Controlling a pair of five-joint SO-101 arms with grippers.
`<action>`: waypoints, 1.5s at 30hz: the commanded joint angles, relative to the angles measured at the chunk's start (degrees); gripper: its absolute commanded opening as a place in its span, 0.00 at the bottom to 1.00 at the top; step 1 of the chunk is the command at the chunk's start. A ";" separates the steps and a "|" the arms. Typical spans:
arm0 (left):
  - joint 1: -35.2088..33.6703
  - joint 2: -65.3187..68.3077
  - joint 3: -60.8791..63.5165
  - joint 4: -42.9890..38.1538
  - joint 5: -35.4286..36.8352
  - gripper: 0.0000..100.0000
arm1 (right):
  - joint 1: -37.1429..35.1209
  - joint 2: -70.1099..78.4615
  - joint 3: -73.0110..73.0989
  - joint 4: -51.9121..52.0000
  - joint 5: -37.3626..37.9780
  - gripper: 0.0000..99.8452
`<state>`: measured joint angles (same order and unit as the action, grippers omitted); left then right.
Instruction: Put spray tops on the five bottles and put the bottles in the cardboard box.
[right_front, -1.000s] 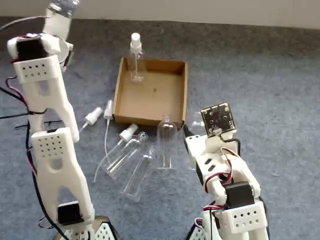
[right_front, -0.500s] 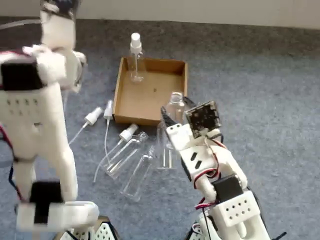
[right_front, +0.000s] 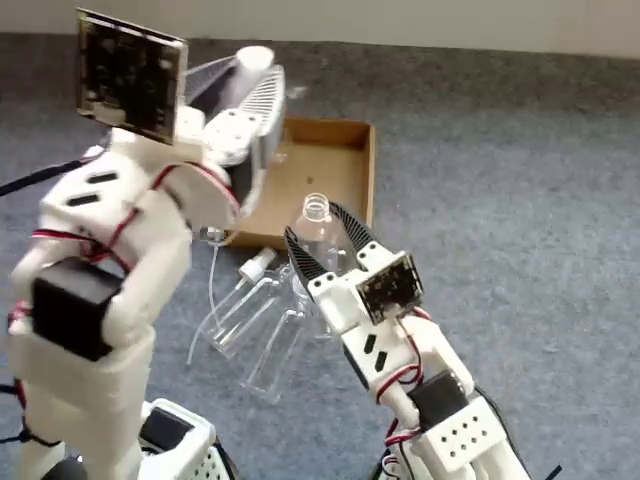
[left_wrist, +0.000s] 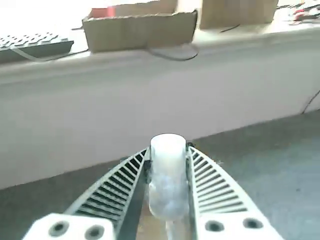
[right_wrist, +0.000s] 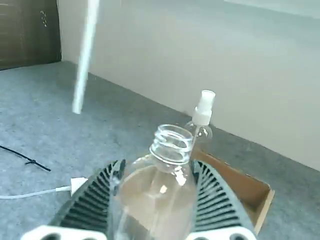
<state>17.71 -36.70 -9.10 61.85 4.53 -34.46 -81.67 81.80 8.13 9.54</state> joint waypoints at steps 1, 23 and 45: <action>7.08 -1.27 4.79 -11.16 0.79 0.04 | -0.31 -5.85 1.98 -1.27 -0.35 0.00; 10.95 -1.45 15.78 -19.78 1.14 0.04 | -0.04 -8.66 7.08 -1.27 -0.35 0.00; 11.03 -8.66 16.04 -19.78 1.23 0.04 | -0.22 -8.66 7.08 -1.19 -0.35 0.00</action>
<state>27.91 -44.53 6.90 43.21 5.05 -34.46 -89.41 89.54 8.13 9.54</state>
